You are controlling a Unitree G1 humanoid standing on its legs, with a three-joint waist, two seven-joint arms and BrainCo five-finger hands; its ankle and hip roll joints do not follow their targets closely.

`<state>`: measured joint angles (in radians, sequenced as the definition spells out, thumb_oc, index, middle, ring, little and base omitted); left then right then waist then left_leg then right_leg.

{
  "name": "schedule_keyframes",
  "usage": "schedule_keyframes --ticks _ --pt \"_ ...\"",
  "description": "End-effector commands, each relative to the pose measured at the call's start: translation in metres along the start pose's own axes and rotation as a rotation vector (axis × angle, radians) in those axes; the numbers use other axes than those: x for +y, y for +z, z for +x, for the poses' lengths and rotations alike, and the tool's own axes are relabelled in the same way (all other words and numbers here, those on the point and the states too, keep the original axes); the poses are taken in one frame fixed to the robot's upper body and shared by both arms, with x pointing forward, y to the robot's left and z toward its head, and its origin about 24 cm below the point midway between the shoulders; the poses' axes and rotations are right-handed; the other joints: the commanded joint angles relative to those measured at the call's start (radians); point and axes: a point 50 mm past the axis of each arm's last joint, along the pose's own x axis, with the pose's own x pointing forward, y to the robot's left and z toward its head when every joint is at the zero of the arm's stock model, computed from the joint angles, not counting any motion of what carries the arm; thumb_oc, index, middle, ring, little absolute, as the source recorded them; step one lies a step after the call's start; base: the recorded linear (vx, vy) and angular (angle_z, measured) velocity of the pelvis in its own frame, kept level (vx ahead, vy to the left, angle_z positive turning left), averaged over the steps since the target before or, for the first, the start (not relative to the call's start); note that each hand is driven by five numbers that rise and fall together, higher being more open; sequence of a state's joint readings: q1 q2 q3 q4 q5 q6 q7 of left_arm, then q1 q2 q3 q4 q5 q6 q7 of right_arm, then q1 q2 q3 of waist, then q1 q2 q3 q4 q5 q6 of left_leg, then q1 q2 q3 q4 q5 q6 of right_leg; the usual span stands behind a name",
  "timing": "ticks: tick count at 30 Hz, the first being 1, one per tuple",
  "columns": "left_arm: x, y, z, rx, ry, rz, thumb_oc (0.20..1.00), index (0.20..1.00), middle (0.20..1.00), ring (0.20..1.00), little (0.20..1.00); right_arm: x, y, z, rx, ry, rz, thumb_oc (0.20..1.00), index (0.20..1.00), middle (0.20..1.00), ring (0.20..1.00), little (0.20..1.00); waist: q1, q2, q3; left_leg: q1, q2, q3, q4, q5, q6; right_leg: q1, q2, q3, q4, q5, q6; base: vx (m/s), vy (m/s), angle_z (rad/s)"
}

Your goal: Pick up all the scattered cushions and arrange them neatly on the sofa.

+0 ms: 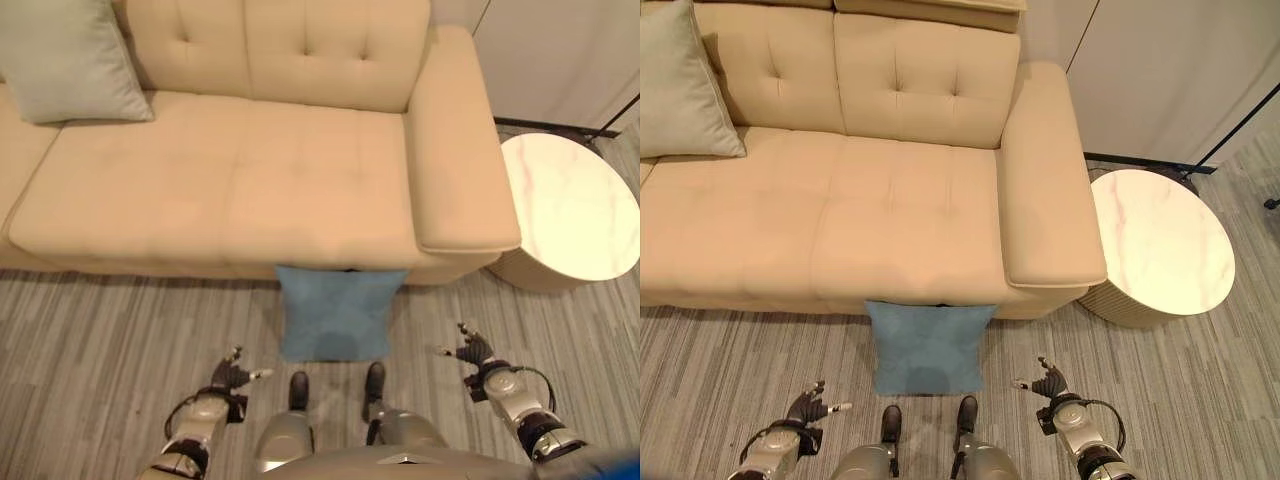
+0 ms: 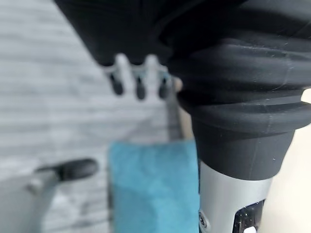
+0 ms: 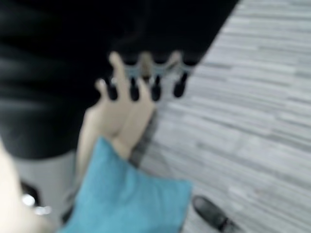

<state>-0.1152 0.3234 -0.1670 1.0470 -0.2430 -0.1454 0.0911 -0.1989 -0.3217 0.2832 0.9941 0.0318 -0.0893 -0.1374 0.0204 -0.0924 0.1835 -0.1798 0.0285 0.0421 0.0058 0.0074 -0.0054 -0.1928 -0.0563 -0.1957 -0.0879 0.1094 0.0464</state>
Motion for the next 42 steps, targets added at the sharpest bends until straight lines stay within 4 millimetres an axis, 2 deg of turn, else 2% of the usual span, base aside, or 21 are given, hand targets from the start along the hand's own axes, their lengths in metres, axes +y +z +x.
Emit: schedule_keyframes --ticks 1,6,7,8,11,12,13,14,15,16,17,18,19,21,23,24,26,27,35,42 --pt "0.012 0.063 0.010 -0.234 0.083 -0.125 1.000 1.000 1.000 1.000 1.000 -0.026 0.049 0.008 -0.181 -0.096 0.045 1.000 1.000 1.000 1.000 1.000 0.010 -0.019 0.086 -0.126 -0.044 -0.036 0.133 -0.062 -0.038 -0.108 -0.072 -0.002 0.178 -0.076 0.105 -0.17 -0.025 0.18" --pt "0.024 0.123 0.011 -0.423 0.154 -0.259 1.000 1.000 1.000 1.000 1.000 -0.051 0.102 0.013 -0.332 -0.202 0.116 1.000 1.000 1.000 1.000 1.000 0.003 0.003 0.145 -0.327 -0.037 -0.039 0.263 -0.064 -0.051 -0.309 -0.104 -0.046 0.324 -0.108 0.089 -0.13 -0.031 0.12" --pt "0.030 0.146 0.010 -0.487 0.180 -0.296 1.000 1.000 1.000 1.000 1.000 -0.065 0.129 0.012 -0.404 -0.251 0.140 1.000 1.000 1.000 1.000 1.000 0.001 0.013 0.161 -0.410 -0.025 -0.047 0.326 -0.095 -0.062 -0.398 -0.110 -0.042 0.400 -0.148 0.091 -0.07 -0.051 0.22" --pt "0.030 0.147 0.010 -0.488 0.179 -0.296 1.000 1.000 1.000 1.000 1.000 -0.065 0.129 0.012 -0.405 -0.252 0.140 1.000 1.000 1.000 1.000 1.000 0.001 0.014 0.159 -0.416 -0.025 -0.047 0.332 -0.098 -0.062 -0.403 -0.110 -0.042 0.404 -0.150 0.091 -0.04 -0.037 0.23" --pt "0.037 0.175 0.008 -0.559 0.207 -0.302 1.000 1.000 1.000 1.000 1.000 -0.085 0.165 0.008 -0.508 -0.326 0.158 1.000 1.000 1.000 1.000 1.000 -0.015 0.017 0.167 -0.562 -0.014 -0.053 0.409 -0.103 -0.068 -0.551 -0.126 -0.036 0.502 -0.173 0.086 -0.06 -0.018 0.22" --pt "0.037 0.175 0.008 -0.559 0.207 -0.302 1.000 1.000 1.000 1.000 1.000 -0.085 0.165 0.008 -0.508 -0.326 0.158 1.000 1.000 1.000 1.000 1.000 -0.015 0.017 0.167 -0.562 -0.014 -0.053 0.409 -0.103 -0.068 -0.551 -0.126 -0.036 0.502 -0.173 0.086 -0.06 -0.010 0.12" --pt "0.046 0.213 0.003 -0.640 0.251 -0.322 1.000 1.000 1.000 1.000 1.000 -0.105 0.207 -0.002 -0.621 -0.406 0.207 1.000 1.000 1.000 1.000 1.000 -0.041 0.021 0.166 -0.740 0.003 -0.061 0.495 -0.119 -0.072 -0.731 -0.142 -0.024 0.610 -0.202 0.082 -0.03 0.006 0.08" --pt "0.046 0.214 0.003 -0.641 0.251 -0.323 1.000 1.000 1.000 1.000 1.000 -0.105 0.208 -0.002 -0.622 -0.407 0.208 1.000 1.000 1.000 1.000 1.000 -0.042 0.022 0.163 -0.747 0.003 -0.061 0.499 -0.120 -0.072 -0.738 -0.143 -0.024 0.614 -0.203 0.082 -0.02 0.005 0.19" --pt "0.049 0.230 0.000 -0.673 0.260 -0.340 1.000 1.000 1.000 1.000 1.000 -0.113 0.226 -0.008 -0.678 -0.441 0.246 1.000 1.000 1.000 1.000 1.000 -0.056 0.019 0.162 -0.824 0.008 -0.069 0.534 -0.128 -0.068 -0.812 -0.143 -0.016 0.652 -0.209 0.081 0.02 0.000 0.17" --pt "0.049 0.231 0.000 -0.674 0.260 -0.341 1.000 1.000 1.000 1.000 1.000 -0.113 0.226 -0.008 -0.679 -0.441 0.247 1.000 1.000 1.000 1.000 1.000 -0.057 0.020 0.158 -0.833 0.007 -0.069 0.539 -0.129 -0.068 -0.820 -0.144 -0.016 0.656 -0.210 0.081 0.04 0.009 0.19" --pt "0.049 0.248 -0.005 -0.716 0.256 -0.356 1.000 1.000 1.000 1.000 1.000 -0.120 0.240 -0.014 -0.717 -0.469 0.286 1.000 1.000 1.000 1.000 1.000 -0.070 0.020 0.155 -0.895 0.011 -0.072 0.561 -0.137 -0.065 -0.877 -0.143 -0.010 0.674 -0.219 0.080 0.03 0.011 0.05" --pt "0.049 0.248 -0.005 -0.717 0.256 -0.356 1.000 1.000 1.000 1.000 1.000 -0.120 0.240 -0.014 -0.718 -0.469 0.287 1.000 1.000 1.000 1.000 1.000 -0.070 0.020 0.152 -0.900 0.011 -0.072 0.563 -0.138 -0.065 -0.882 -0.144 -0.009 0.677 -0.220 0.080 0.05 0.029 0.00" --pt "0.050 0.267 -0.011 -0.764 0.256 -0.356 1.000 1.000 1.000 1.000 1.000 -0.125 0.252 -0.019 -0.752 -0.496 0.313 1.000 1.000 1.000 1.000 1.000 -0.083 0.020 0.155 -0.953 0.005 -0.078 0.586 -0.145 -0.060 -0.933 -0.143 -0.001 0.690 -0.225 0.080 0.04 0.021 -0.05" --pt "0.053 0.288 -0.020 -0.821 0.265 -0.362 1.000 1.000 1.000 1.000 1.000 -0.131 0.263 -0.024 -0.778 -0.519 0.348 1.000 1.000 1.000 1.000 1.000 -0.096 0.021 0.150 -1.018 0.002 -0.081 0.602 -0.151 -0.053 -0.999 -0.143 0.007 0.709 -0.224 0.087 0.04 0.022 -0.03" --pt "0.051 0.295 -0.022 -0.838 0.261 -0.359 1.000 1.000 1.000 1.000 1.000 -0.132 0.268 -0.027 -0.797 -0.527 0.353 1.000 1.000 1.000 1.000 1.000 -0.101 0.022 0.146 -1.041 0.002 -0.080 0.613 -0.154 -0.050 -1.018 -0.143 0.012 0.710 -0.227 0.086 0.02 0.010 -0.01" --pt "0.052 0.314 -0.031 -0.888 0.264 -0.349 1.000 1.000 1.000 1.000 1.000 -0.136 0.277 -0.031 -0.822 -0.545 0.379 1.000 1.000 1.000 1.000 1.000 -0.114 0.021 0.149 -1.089 -0.004 -0.082 0.637 -0.160 -0.044 -1.070 -0.144 0.025 0.734 -0.229 0.087 0.04 0.039 -0.02" --pt "0.054 0.334 -0.041 -0.940 0.269 -0.335 1.000 1.000 1.000 1.000 1.000 -0.137 0.288 -0.037 -0.858 -0.550 0.404 1.000 1.000 1.000 1.000 1.000 -0.125 0.022 0.155 -1.134 -0.007 -0.074 0.658 -0.171 -0.033 -1.123 -0.138 0.043 0.748 -0.228 0.090 0.05 0.052 -0.02" --pt "0.054 0.335 -0.042 -0.942 0.269 -0.335 1.000 1.000 1.000 1.000 1.000 -0.138 0.288 -0.037 -0.859 -0.550 0.404 1.000 1.000 1.000 1.000 1.000 -0.125 0.021 0.154 -1.138 -0.007 -0.073 0.660 -0.172 -0.033 -1.128 -0.138 0.044 0.750 -0.228 0.090 0.04 0.024 -0.02" --pt "0.064 0.387 -0.074 -1.065 0.306 -0.242 1.000 1.000 1.000 1.000 1.000 -0.147 0.320 -0.055 -0.956 -0.535 0.412 1.000 1.000 1.000 1.000 1.000 -0.148 0.024 0.165 -1.270 0.001 -0.059 0.782 -0.204 -0.013 -1.270 -0.125 0.092 0.823 -0.227 0.094 0.04 0.036 -0.10" --pt "0.049 0.414 -0.099 -1.178 0.255 -0.207 1.000 1.000 1.000 1.000 1.000 -0.148 0.347 -0.074 -1.058 -0.496 0.426 1.000 1.000 1.000 1.000 1.000 -0.152 0.032 0.184 -1.350 0.005 -0.047 0.848 -0.213 -0.012 -1.359 -0.120 0.119 0.877 -0.231 0.090 0.02 0.010 -0.10"
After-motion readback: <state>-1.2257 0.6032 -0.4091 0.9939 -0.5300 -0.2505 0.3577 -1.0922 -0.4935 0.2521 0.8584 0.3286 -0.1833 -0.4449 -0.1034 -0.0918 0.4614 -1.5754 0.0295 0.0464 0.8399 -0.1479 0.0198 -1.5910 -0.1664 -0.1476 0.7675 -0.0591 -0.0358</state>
